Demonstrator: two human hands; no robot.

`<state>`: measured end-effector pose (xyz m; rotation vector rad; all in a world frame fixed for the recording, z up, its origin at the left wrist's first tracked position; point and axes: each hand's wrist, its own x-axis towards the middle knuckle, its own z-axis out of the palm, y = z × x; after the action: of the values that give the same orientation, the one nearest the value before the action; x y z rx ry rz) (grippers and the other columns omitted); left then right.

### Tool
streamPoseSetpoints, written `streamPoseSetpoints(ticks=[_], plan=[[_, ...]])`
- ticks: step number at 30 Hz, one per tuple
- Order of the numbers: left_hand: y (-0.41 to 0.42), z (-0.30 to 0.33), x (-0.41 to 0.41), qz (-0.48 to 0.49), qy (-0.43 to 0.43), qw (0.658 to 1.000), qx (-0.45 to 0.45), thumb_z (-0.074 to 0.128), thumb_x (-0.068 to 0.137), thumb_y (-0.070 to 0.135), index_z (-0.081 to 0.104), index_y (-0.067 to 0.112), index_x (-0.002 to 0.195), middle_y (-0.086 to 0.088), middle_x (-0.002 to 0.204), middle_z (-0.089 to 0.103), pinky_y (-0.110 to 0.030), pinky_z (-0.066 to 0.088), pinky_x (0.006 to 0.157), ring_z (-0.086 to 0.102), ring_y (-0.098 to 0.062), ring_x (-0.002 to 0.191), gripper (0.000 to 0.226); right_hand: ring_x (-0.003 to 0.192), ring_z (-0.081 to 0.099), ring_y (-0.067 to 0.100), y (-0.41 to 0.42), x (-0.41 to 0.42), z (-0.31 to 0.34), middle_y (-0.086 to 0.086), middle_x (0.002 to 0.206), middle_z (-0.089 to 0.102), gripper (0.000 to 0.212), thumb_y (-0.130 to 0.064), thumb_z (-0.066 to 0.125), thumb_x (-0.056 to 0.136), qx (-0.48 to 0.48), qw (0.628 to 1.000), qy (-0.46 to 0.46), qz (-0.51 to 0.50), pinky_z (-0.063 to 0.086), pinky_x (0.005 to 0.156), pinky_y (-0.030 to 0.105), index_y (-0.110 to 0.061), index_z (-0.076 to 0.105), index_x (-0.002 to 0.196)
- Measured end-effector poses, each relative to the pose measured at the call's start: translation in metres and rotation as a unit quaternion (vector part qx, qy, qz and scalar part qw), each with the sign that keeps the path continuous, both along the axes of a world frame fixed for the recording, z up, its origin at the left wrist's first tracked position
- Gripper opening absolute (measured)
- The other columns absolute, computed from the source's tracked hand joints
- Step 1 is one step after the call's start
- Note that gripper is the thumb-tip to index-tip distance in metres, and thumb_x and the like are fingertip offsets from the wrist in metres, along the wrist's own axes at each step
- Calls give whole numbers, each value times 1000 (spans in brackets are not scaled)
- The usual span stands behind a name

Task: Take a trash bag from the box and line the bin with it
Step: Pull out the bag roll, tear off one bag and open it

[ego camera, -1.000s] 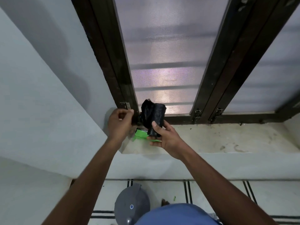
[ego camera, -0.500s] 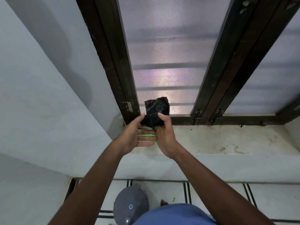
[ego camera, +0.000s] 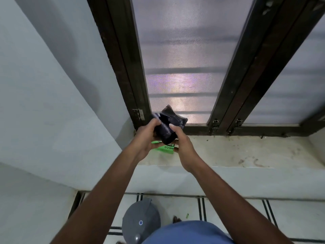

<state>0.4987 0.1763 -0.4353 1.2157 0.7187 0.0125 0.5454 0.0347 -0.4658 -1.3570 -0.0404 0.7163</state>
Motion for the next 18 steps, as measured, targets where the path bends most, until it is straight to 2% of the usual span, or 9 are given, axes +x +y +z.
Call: streamPoseSetpoints(ticks=[2, 5, 7, 9, 12, 14, 16, 18], plan=[[1, 0, 0, 4, 3, 1000, -20, 63, 100, 33, 76, 18, 117, -7, 114, 82, -36, 61, 78, 78, -22, 102, 26, 99, 70, 13, -2, 4, -1, -2, 113, 80, 37, -49, 65, 107, -19, 1000, -7, -4, 50, 78, 24, -20, 73, 129], [-1, -2, 0, -7, -9, 999, -44, 74, 99, 27, 77, 9, 124, -10, 115, 83, -36, 64, 87, 79, -23, 108, 31, 79, 69, 8, 0, 5, -6, -4, 100, 78, 13, -33, 66, 111, -29, 999, -13, -28, 50, 59, 11, -23, 73, 110], [-2, -6, 1, -15, -23, 998, -55, 74, 97, 17, 73, 0, 130, -18, 122, 80, -35, 64, 87, 77, -26, 110, 36, 71, 70, 5, 2, 5, -9, -5, 94, 78, 11, -29, 66, 111, -20, 998, -10, -50, 51, 59, 11, -24, 74, 104], [-1, -5, 0, -10, -34, 996, -76, 67, 97, 14, 71, 3, 128, -17, 120, 80, -36, 65, 85, 77, -27, 107, 34, 64, 70, 1, 3, 6, -13, -5, 87, 78, 12, -28, 67, 111, -16, 997, -3, -74, 53, 60, 16, -21, 75, 105], [6, -4, -2, 27, -38, 990, -132, 61, 95, 20, 70, 8, 132, -14, 118, 80, -49, 65, 95, 77, -32, 113, 39, 60, 68, 5, 2, 10, -16, 0, 89, 77, 14, -29, 69, 110, -13, 995, 14, -99, 55, 59, 19, -16, 74, 110], [10, -4, -2, 38, -32, 989, -138, 61, 95, 25, 70, 12, 128, -14, 118, 80, -56, 62, 100, 75, -35, 116, 37, 60, 67, 5, 1, 11, -18, 1, 89, 76, 14, -30, 70, 109, -20, 994, 20, -106, 54, 60, 20, -16, 73, 110], [13, -4, 0, 58, -17, 990, -129, 66, 93, 27, 73, 17, 121, -12, 116, 79, -54, 61, 102, 74, -31, 113, 30, 58, 65, 6, 0, 13, -19, 0, 85, 74, 14, -31, 74, 107, -30, 993, 15, -109, 52, 65, 25, -17, 72, 104], [15, -5, 1, 62, -8, 992, -114, 70, 93, 25, 74, 19, 109, -7, 104, 80, -46, 61, 99, 74, -24, 102, 17, 59, 64, 6, 0, 15, -20, -3, 80, 73, 15, -32, 77, 105, -35, 993, 13, -113, 51, 71, 29, -19, 72, 99]])
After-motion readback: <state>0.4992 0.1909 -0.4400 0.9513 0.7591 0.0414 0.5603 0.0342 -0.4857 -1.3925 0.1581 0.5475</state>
